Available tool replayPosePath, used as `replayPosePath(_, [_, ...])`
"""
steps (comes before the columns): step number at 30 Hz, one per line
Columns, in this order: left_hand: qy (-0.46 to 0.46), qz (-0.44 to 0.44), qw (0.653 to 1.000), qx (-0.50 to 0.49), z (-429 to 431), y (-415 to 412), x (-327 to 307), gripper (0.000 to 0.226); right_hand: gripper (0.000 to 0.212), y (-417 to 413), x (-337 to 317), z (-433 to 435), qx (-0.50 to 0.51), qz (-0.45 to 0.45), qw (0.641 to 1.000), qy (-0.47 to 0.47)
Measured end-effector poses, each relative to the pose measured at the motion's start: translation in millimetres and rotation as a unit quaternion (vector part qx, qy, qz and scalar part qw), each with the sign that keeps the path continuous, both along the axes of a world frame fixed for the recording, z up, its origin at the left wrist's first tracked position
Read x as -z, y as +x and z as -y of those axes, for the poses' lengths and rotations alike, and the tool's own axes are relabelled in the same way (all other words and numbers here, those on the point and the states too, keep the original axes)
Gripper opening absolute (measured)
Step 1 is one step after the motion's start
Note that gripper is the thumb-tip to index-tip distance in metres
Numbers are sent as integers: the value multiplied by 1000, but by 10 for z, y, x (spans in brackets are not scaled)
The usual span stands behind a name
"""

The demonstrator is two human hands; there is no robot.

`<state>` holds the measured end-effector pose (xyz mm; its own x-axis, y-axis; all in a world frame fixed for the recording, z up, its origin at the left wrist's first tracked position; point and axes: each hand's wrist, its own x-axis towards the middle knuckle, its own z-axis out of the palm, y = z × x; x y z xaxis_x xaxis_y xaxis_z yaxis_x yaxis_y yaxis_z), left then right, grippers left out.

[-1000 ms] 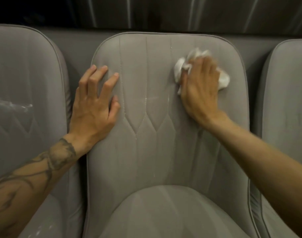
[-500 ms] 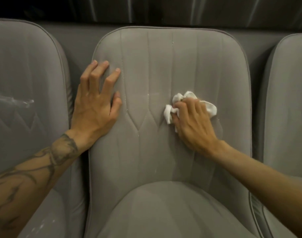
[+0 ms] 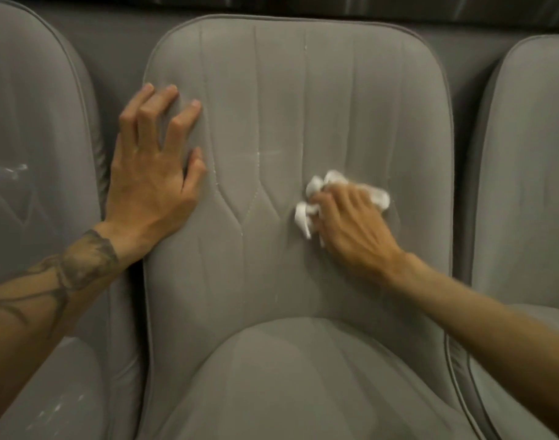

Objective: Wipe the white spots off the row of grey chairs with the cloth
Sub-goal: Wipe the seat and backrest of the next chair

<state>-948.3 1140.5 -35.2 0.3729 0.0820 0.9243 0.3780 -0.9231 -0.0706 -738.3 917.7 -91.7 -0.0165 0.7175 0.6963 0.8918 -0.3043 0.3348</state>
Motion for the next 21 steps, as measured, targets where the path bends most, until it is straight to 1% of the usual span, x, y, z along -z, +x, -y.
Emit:
replayPosePath(1, [1,0,1000,1,-2,5,1,53,28,79,-193,-46,26,1,999,35])
replayPosePath(2, [3,2,1000,-1,-7,7,2,52,27,157,-377,-116,48,0,994,101])
replayPosePath(3, [5,3,1000,-2,-13,7,5,52,25,188,-506,-169,63,-23,983,169])
replayPosePath(4, [7,3,1000,-2,-21,10,5,52,25,160,-530,-215,70,-48,972,217])
replayPosePath(5, [9,3,1000,-1,-26,10,5,51,28,95,-441,-245,80,-68,967,230])
replayPosePath(6, [10,4,1000,0,-29,11,4,51,34,22,-242,-238,89,-79,971,209])
replayPosePath(7, [11,4,1000,-1,-31,12,2,51,38,-73,-9,-195,87,-79,981,153])
replayPosePath(8, [12,2,1000,-1,-29,15,5,51,37,-168,230,-111,62,-66,993,81])
replayPosePath(10, [11,3,1000,-2,-18,14,8,51,25,-209,474,62,8,-31,998,-46])
replayPosePath(11, [10,4,1000,-3,-12,10,5,51,20,-161,417,100,-5,-8,998,-68])
replayPosePath(12, [10,2,1000,-4,-2,7,6,52,18,-106,314,90,4,1,999,-54])
replayPosePath(13, [11,1,1000,-5,6,9,4,52,17,-52,214,42,27,-16,999,-7])
replayPosePath(15, [12,1,1000,-11,5,6,4,51,16,28,72,-76,45,-67,988,130])
replayPosePath(16, [12,1,1000,-13,2,6,2,51,18,-21,110,-134,44,-96,979,172])
replayPosePath(17, [11,0,1000,-12,4,2,-3,51,24,-111,240,-183,55,-114,974,187])
replayPosePath(18, [9,-1,1000,-13,10,-4,-12,52,28,-220,459,-193,59,-120,977,166])
replayPosePath(19, [8,-2,1000,-16,16,-8,-22,52,29,-324,689,-163,40,-112,987,107])
replayPosePath(20, [6,-3,1000,-17,25,-7,-27,52,25,-406,888,-91,3,-103,994,31])
replayPosePath(21, [5,-4,1000,-18,34,-7,-32,52,21,-424,1016,1,-38,-98,993,-51])
